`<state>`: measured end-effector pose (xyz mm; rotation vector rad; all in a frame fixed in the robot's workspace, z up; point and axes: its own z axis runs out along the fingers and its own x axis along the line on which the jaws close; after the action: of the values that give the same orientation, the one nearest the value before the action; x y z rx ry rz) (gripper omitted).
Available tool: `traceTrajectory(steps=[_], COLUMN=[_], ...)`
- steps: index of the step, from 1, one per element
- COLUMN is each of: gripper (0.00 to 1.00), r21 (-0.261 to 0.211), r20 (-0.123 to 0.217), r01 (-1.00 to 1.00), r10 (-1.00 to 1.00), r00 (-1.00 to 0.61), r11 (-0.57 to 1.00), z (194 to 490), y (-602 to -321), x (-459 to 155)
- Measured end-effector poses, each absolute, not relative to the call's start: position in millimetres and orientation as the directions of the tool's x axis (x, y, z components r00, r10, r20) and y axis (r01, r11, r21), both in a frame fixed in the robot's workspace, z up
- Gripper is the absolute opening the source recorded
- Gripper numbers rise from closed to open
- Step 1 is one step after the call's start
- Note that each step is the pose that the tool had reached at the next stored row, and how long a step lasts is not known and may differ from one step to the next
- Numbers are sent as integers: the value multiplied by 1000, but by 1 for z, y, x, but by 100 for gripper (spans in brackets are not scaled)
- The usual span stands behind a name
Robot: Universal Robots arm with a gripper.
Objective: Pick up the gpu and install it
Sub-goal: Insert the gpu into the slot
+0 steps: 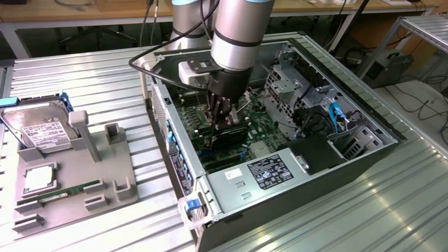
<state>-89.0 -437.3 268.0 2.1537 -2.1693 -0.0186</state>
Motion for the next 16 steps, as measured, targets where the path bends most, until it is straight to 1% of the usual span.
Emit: traceTrajectory(steps=[6, 13, 16], gripper=[11, 11, 11], r21=[68, 68, 68], r20=[51, 48, 47], r01=[-998, -998, -998], r10=[-999, -999, -999], r00=[-5, -5, -4], r11=[8, 8, 8], z=[267, 295, 298], y=[-437, -437, -437], x=[-90, -89, -89])
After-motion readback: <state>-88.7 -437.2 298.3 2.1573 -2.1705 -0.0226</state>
